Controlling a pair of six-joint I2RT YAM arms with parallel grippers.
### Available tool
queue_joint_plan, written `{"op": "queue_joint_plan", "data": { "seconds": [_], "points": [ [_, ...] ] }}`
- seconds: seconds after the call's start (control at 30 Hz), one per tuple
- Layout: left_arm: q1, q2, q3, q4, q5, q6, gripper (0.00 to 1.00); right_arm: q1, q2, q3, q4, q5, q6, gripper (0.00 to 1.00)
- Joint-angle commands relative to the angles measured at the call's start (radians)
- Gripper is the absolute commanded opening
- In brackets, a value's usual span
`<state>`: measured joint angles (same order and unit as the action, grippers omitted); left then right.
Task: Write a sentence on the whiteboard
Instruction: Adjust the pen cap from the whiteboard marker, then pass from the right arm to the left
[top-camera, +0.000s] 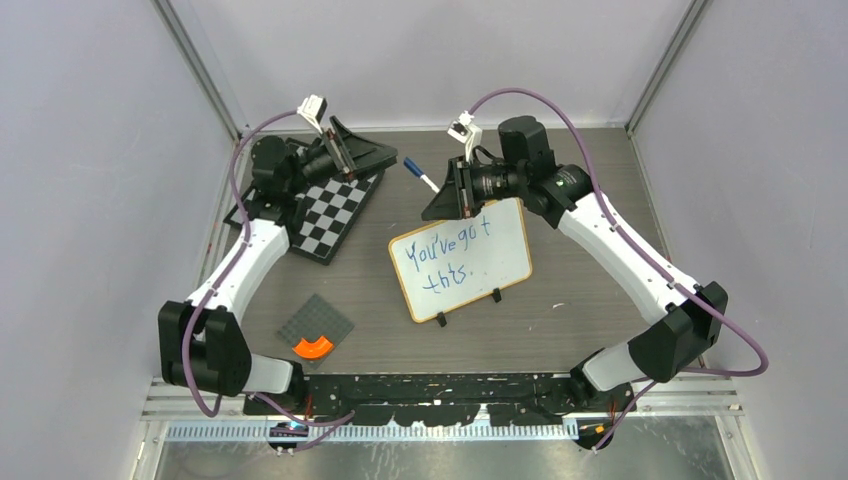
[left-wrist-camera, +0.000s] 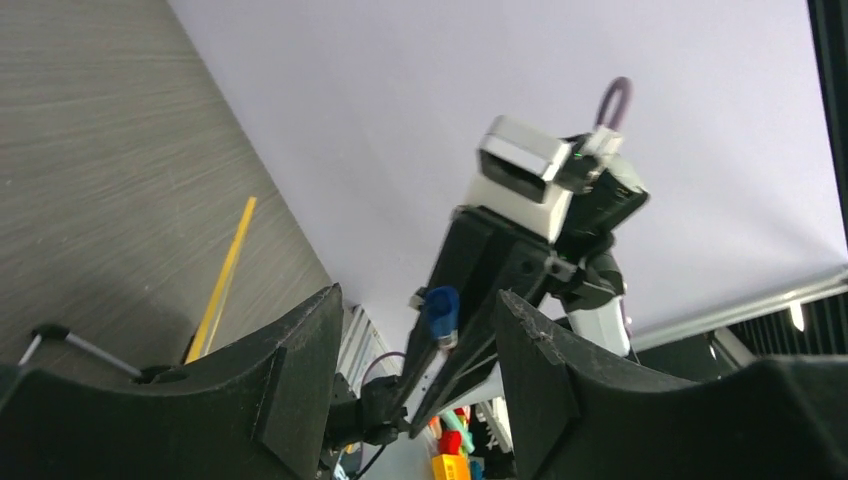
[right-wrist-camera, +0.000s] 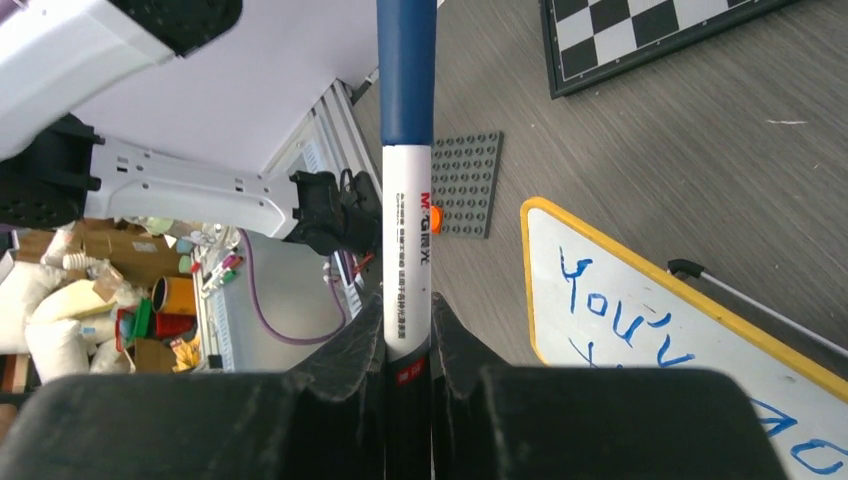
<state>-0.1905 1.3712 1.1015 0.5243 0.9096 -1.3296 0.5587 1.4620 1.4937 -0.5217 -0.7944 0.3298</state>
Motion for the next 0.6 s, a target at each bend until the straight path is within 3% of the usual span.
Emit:
{"op": "queue_joint_plan", "data": {
  "seconds": [0.0,0.57],
  "points": [
    [-0.005,-0.05,-0.051,-0.031,-0.06,0.021,0.59,0.0,-0.018,0.043,0.102,0.037,0.077,0.0],
    [-0.163,0.012,-0.028,0.122,-0.065,-0.011,0.54,0.004,0.004,0.012,0.227,0.004,0.192,0.0]
  ]
}}
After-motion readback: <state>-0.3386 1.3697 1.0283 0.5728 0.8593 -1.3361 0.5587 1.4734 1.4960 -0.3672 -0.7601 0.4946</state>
